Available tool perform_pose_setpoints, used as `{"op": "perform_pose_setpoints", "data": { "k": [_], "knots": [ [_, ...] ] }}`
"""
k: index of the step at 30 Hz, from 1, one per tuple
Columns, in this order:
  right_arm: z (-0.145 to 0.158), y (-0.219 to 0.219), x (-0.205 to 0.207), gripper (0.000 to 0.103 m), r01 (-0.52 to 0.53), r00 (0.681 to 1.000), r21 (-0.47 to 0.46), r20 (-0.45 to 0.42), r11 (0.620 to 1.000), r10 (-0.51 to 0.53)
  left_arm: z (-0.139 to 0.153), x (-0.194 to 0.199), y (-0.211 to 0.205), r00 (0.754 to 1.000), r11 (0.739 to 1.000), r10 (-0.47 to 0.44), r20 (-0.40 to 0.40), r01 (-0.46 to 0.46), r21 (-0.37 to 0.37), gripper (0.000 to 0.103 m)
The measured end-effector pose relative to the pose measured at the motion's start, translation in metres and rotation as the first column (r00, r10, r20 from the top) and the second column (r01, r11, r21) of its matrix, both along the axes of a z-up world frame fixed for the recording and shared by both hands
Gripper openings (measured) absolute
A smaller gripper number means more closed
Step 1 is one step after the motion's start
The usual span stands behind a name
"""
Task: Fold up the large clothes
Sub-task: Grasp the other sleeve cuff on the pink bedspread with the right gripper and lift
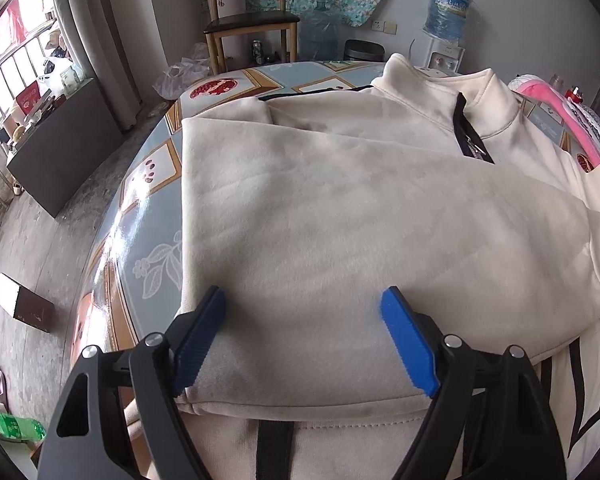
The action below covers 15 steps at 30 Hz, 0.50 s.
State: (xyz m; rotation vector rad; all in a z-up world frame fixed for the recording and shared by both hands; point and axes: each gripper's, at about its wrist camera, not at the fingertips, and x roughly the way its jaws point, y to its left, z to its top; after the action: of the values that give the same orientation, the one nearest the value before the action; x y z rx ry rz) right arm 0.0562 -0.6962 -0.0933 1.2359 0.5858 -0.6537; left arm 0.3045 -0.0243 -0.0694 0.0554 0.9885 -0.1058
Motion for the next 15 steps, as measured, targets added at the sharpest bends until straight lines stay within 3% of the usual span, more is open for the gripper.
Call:
{"op": "perform_pose_setpoints", "data": {
  "k": [4, 6, 8, 12, 15],
  "knots": [
    [-0.006, -0.004, -0.004, 0.038, 0.045, 0.999, 0.017, 0.025, 0.999, -0.045, 0.000, 0.001, 0.000, 1.000, 1.000, 0.001, -0.001, -0.001, -0.001, 0.079],
    [0.000, -0.003, -0.004, 0.019, 0.037, 0.999, -0.017, -0.009, 0.999, -0.037, 0.000, 0.001, 0.000, 1.000, 1.000, 0.002, -0.001, -0.002, 0.000, 0.079],
    [0.011, 0.001, -0.006, 0.013, 0.031, 1.000, -0.053, 0.002, 0.998, -0.030, 0.000, 0.001, 0.000, 1.000, 1.000, 0.000, -0.001, 0.000, 0.000, 0.079],
    [0.062, 0.023, -0.009, 0.009, -0.009, 0.999, -0.195, 0.032, 0.981, 0.015, 0.000, 0.001, 0.000, 1.000, 1.000, -0.006, -0.001, 0.006, 0.004, 0.079],
    [0.115, 0.052, -0.003, 0.009, -0.074, 0.995, -0.328, 0.039, 0.942, 0.092, 0.004, -0.004, 0.002, 1.000, 1.000, -0.007, 0.015, 0.007, 0.004, 0.079]
  ]
}}
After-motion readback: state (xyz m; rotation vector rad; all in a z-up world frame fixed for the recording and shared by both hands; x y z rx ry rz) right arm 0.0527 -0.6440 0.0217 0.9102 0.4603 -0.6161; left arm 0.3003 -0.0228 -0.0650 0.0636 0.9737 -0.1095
